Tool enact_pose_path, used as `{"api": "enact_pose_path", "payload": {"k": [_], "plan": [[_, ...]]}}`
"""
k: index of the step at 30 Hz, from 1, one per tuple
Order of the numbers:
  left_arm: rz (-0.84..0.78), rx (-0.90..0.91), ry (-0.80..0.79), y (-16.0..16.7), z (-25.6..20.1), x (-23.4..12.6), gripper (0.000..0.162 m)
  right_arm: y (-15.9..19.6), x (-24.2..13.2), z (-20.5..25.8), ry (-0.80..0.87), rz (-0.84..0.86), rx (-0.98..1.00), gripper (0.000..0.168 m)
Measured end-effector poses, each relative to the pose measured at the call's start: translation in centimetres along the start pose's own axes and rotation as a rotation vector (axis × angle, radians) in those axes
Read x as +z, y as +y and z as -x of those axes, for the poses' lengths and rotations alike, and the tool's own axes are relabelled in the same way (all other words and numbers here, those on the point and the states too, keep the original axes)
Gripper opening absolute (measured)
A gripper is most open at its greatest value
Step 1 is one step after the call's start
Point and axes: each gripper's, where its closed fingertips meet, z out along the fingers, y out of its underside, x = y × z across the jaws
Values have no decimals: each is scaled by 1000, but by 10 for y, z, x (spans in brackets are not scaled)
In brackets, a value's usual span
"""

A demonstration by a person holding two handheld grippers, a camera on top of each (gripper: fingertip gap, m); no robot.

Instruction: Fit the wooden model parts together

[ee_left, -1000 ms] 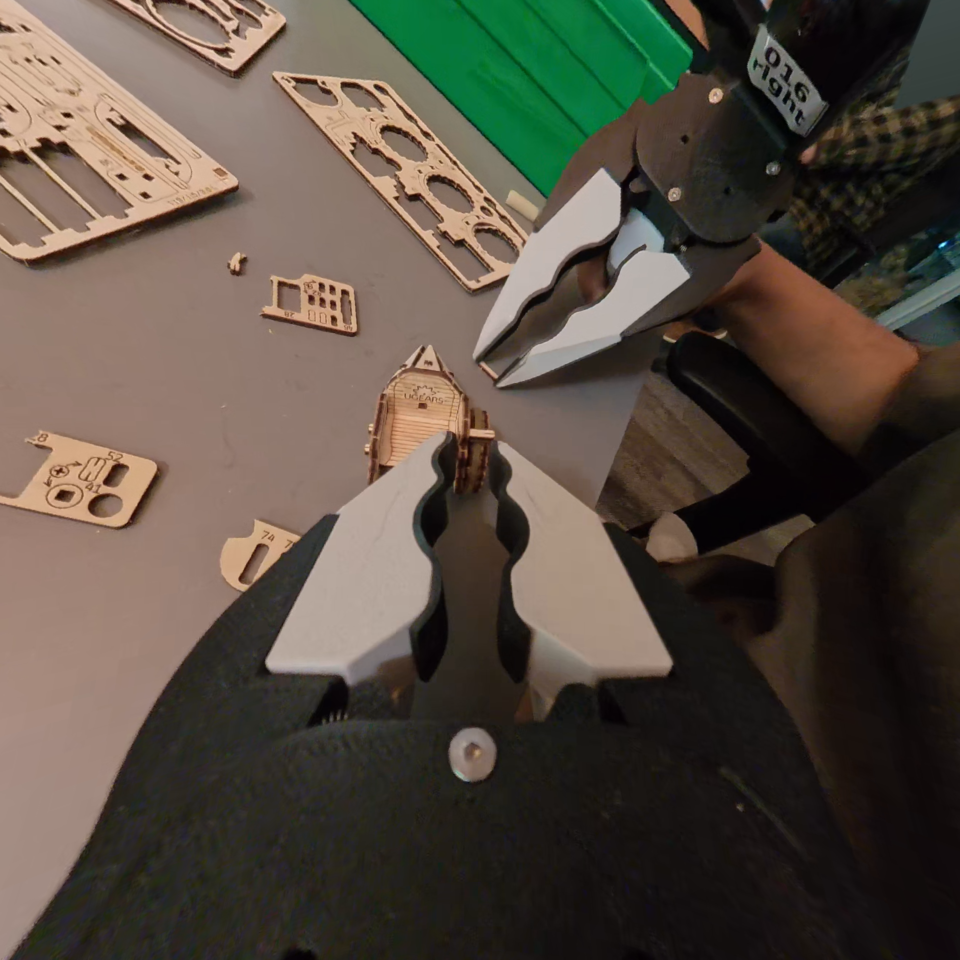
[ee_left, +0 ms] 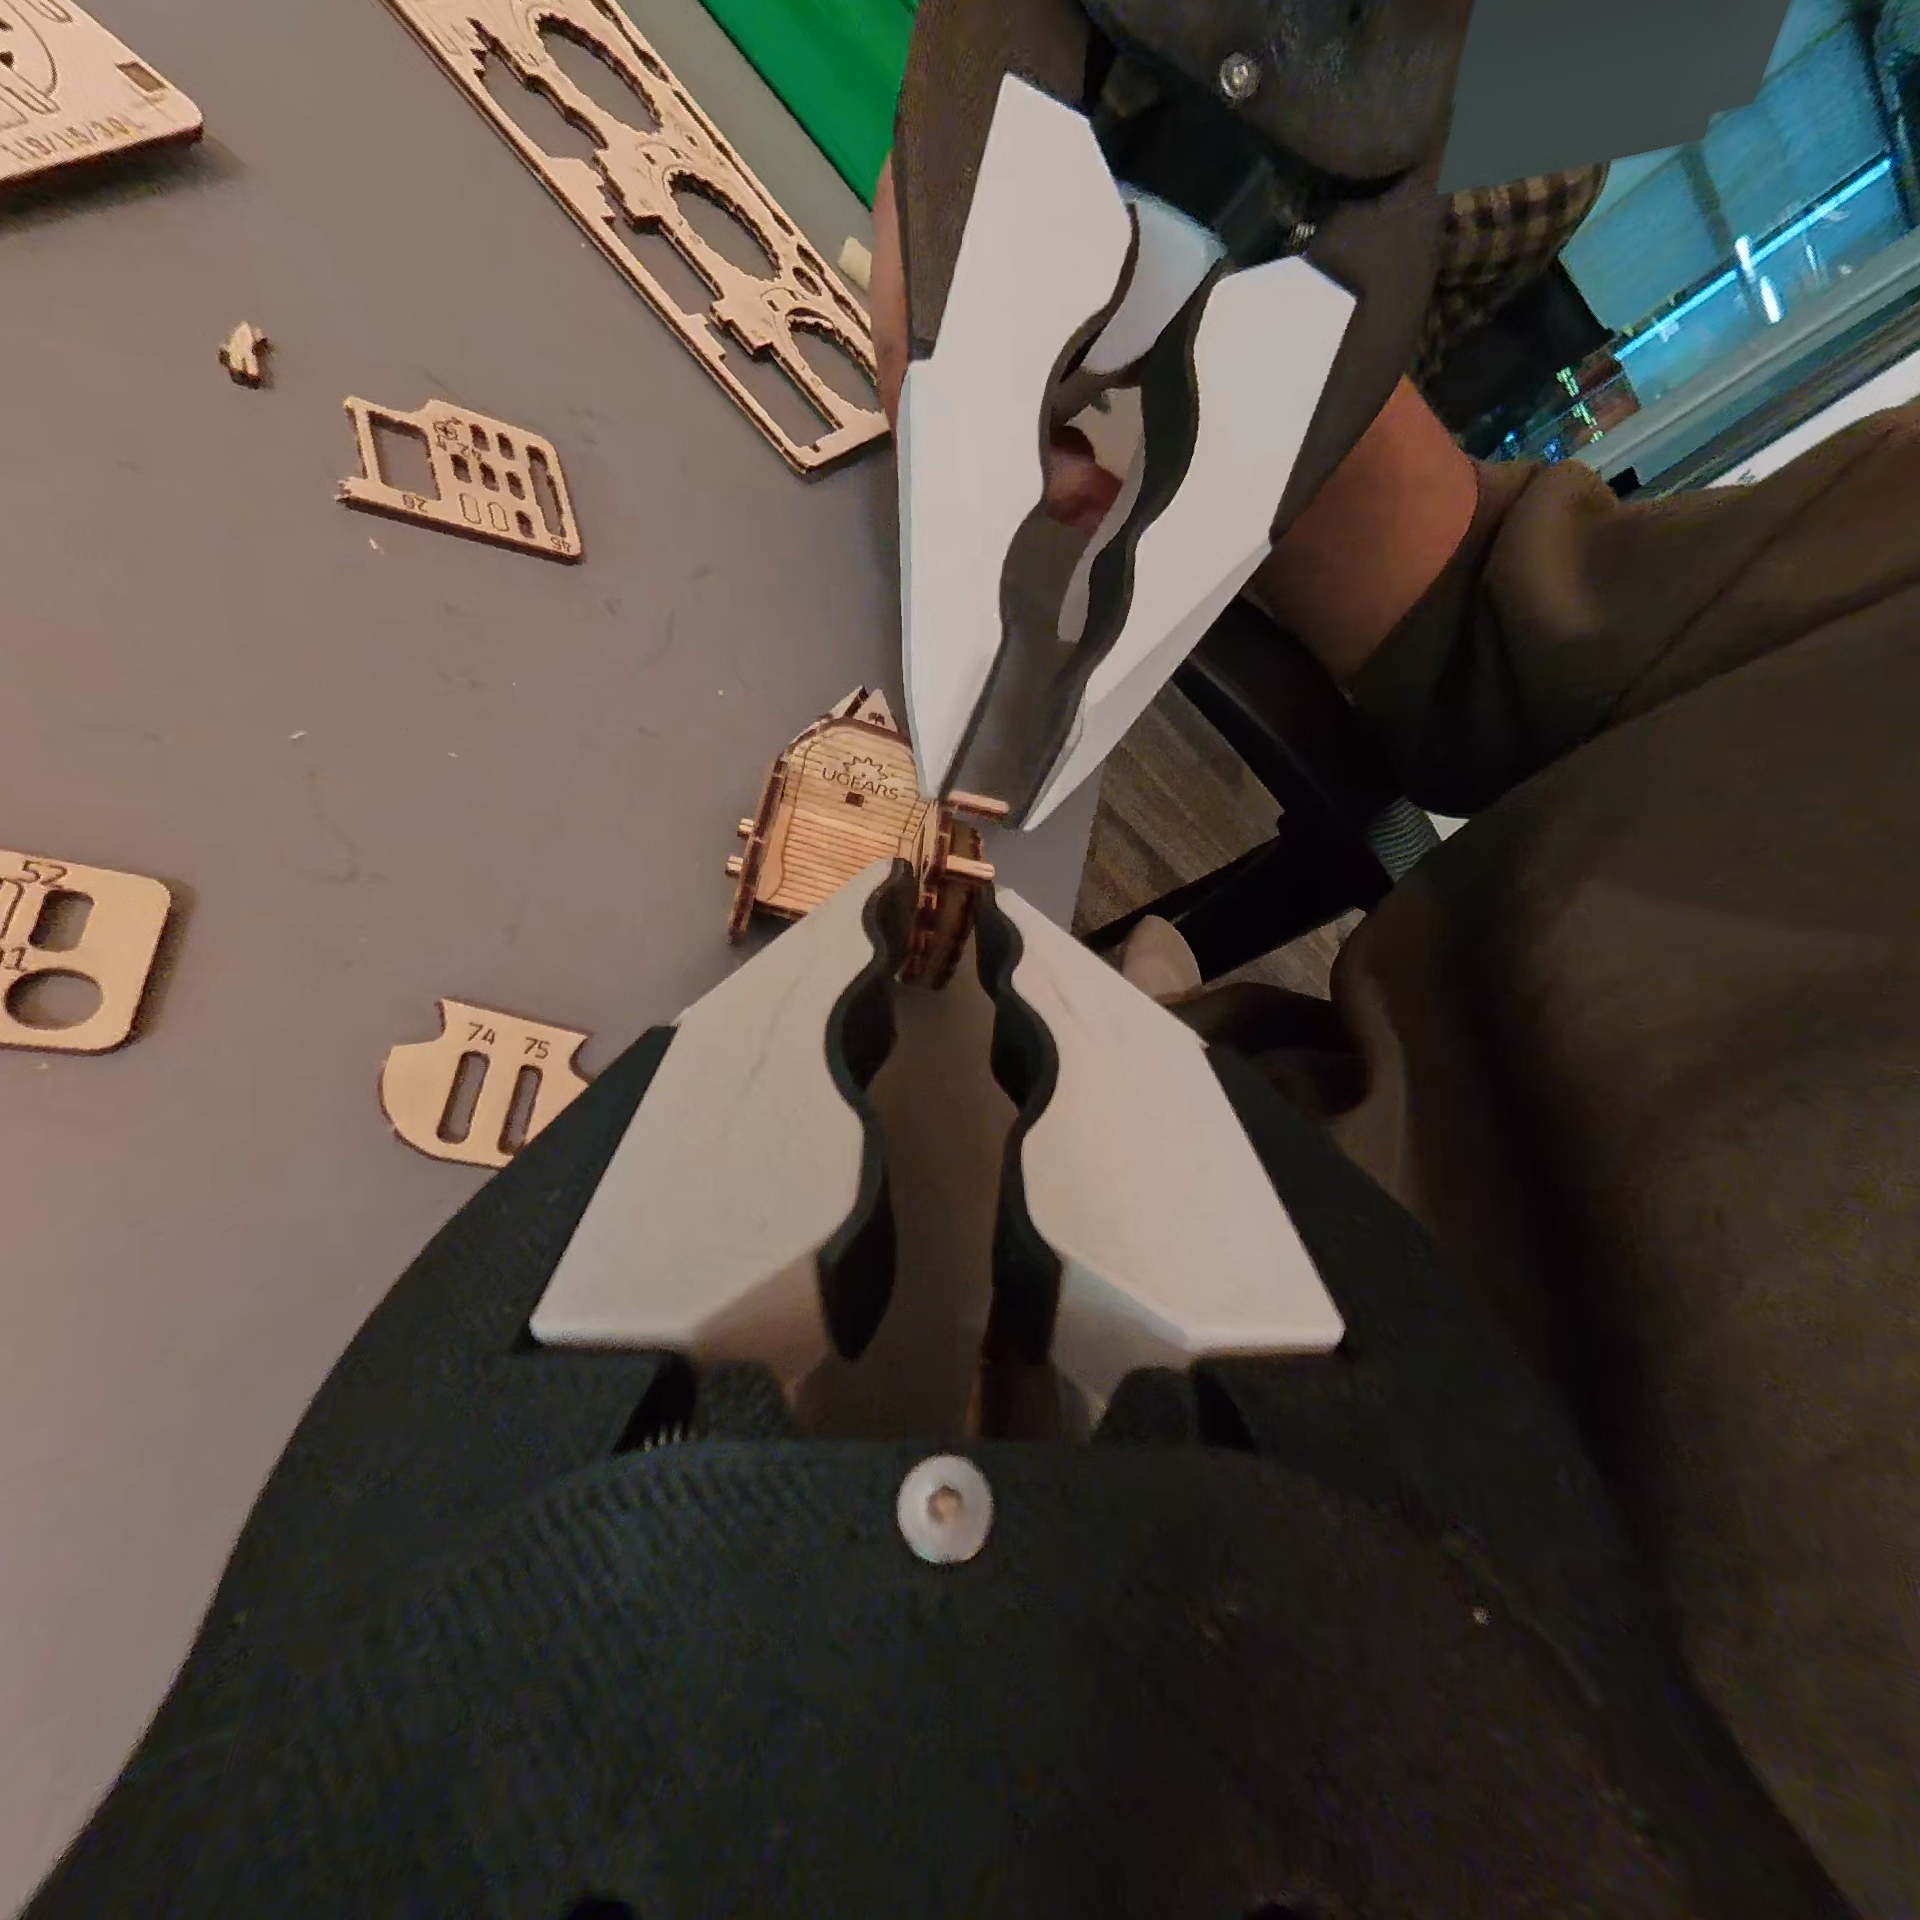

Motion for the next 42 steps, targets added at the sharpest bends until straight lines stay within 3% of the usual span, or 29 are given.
{"api": "enact_pose_path", "payload": {"k": [26, 42], "plan": [[1, 16, -27, 0, 2, 0, 10, 3, 0, -2, 97, 59, 18, 11], [4, 39, -46, 2, 2, 1, 10, 5, 1, -1, 72, 123, 105, 11]]}}
